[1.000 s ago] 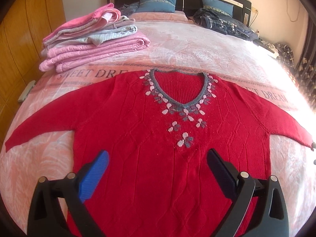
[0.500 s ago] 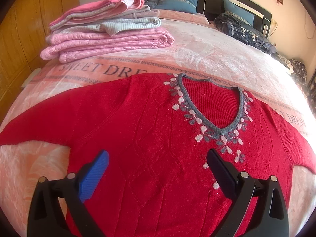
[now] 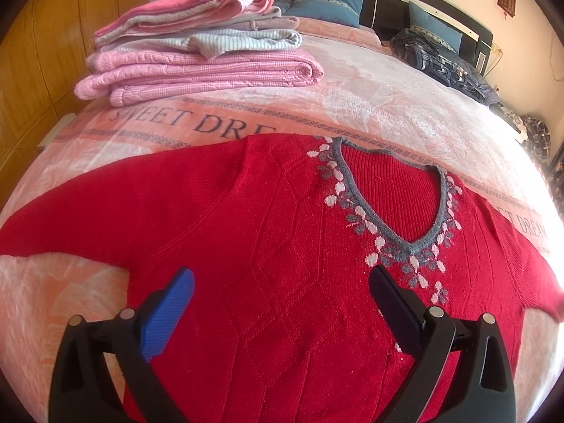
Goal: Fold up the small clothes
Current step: 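Fold the gripped sleeve across the sweater body toward the left tool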
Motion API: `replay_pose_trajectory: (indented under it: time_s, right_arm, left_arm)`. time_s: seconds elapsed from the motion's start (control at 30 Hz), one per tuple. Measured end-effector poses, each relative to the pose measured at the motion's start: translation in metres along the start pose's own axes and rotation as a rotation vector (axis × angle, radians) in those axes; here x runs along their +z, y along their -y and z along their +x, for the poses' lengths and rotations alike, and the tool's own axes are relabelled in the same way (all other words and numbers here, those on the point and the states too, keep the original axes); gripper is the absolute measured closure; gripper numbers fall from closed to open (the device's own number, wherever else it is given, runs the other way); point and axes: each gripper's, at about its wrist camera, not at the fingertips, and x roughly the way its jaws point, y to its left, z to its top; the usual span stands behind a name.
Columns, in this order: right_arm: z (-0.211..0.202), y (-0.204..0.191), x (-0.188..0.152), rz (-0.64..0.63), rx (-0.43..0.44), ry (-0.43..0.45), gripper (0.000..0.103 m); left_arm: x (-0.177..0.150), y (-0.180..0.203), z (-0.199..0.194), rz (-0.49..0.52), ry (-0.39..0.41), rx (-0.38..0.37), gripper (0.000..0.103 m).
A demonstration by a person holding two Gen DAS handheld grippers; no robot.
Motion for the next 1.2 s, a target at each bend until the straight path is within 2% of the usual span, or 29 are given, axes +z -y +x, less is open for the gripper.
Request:
replay_pose_trajectory:
  time_s: [0.17,0.27,0.37,0.53,0.67,0.77,0.87,0.93,1.0,1.1,1.2]
  right_arm:
    - [0.017,-0.107,-0.035,-0.224,0.143,-0.105,0.1]
    - [0.032,-0.162,-0.064,-0.266,0.242,-0.182,0.1]
    - [0.045,-0.214,-0.097,-0.317,0.307,-0.253,0.1]
    - [0.066,-0.29,-0.152,-0.393,0.38,-0.366,0.1]
    - [0.079,-0.341,-0.197,-0.469,0.401,-0.443,0.1]
    - [0.087,-0.369,-0.232,-0.52,0.429,-0.511,0.1]
    - [0.092,-0.391,-0.264,-0.604,0.406,-0.55,0.099]
    - [0.096,-0.397,-0.278,-0.63,0.385,-0.568,0.085]
    - [0.095,-0.396,-0.281,-0.622,0.406,-0.583,0.074]
    - [0.086,-0.392,-0.273,-0.628,0.427,-0.561,0.074]
    - [0.078,-0.376,-0.25,-0.591,0.436,-0.538,0.074]
  left_arm:
    - [0.003,-0.012,0.0,-0.011,0.001,0.004,0.004]
    - [0.003,-0.02,0.001,-0.019,-0.001,0.01,0.004]
    - [0.003,-0.028,0.002,-0.033,-0.009,0.002,0.004]
    - [0.004,-0.035,0.003,-0.04,-0.021,-0.021,0.004]
    - [0.003,-0.037,0.004,-0.051,-0.035,-0.047,0.004]
    - [0.002,-0.036,0.003,-0.045,-0.039,-0.067,0.004]
    - [0.003,-0.034,0.002,-0.039,-0.042,-0.09,0.004]
    - [0.003,-0.032,0.002,-0.037,-0.049,-0.106,0.004]
    - [0.002,-0.03,0.003,-0.041,-0.065,-0.137,0.004]
    - [0.001,-0.022,0.003,-0.056,-0.101,-0.213,0.004]
    - [-0.001,-0.005,0.004,-0.05,-0.145,-0.292,0.004]
